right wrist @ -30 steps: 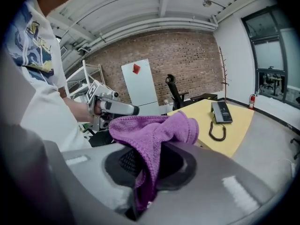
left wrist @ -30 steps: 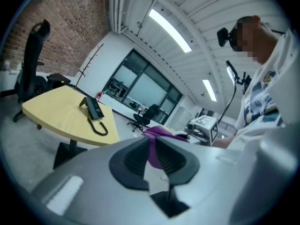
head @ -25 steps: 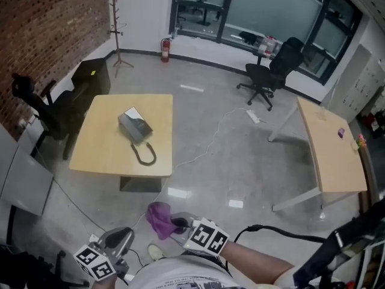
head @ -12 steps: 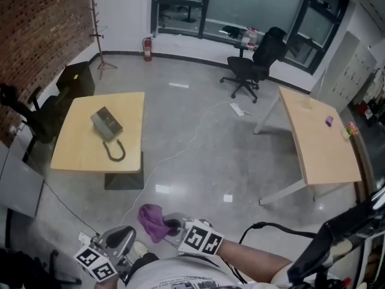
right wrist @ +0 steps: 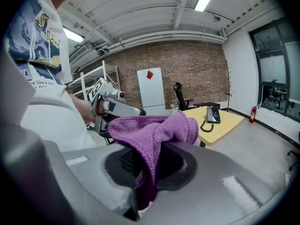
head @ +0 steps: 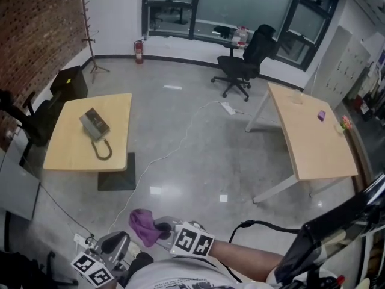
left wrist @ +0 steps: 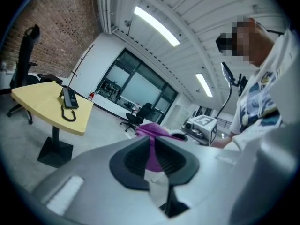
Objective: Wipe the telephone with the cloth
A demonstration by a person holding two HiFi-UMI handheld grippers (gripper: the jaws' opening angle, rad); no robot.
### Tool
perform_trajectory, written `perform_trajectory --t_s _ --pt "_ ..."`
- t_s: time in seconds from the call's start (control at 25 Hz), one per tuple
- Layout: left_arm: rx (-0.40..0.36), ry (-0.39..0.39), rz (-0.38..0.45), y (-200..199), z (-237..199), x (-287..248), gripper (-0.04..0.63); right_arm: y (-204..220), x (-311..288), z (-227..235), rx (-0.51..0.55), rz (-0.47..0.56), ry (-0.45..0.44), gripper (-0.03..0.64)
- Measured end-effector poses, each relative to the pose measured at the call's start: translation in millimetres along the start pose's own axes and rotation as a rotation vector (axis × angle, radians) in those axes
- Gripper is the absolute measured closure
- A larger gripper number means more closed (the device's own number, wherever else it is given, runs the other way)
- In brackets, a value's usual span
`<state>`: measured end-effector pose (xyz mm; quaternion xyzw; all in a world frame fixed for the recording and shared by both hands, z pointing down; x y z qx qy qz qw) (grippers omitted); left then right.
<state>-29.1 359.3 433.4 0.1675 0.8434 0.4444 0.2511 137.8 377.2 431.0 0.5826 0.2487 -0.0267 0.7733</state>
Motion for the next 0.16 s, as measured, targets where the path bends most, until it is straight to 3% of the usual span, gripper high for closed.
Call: perform_trajectory --t_s 0.16 --pt "0.001 -0.006 -0.001 0.8 4.0 8.0 0.558 -2.2 -0.7 -6.0 -0.001 0.009 0.0 0.574"
Point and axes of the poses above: the fingertips, and each gripper's own axes: x backward along the fingers, z to its right, y out of its underside, the point moved 7 cm from there along x, backward along the fingers, and after that the axes turned 11 degrees about -y, right-handed, at the moved point
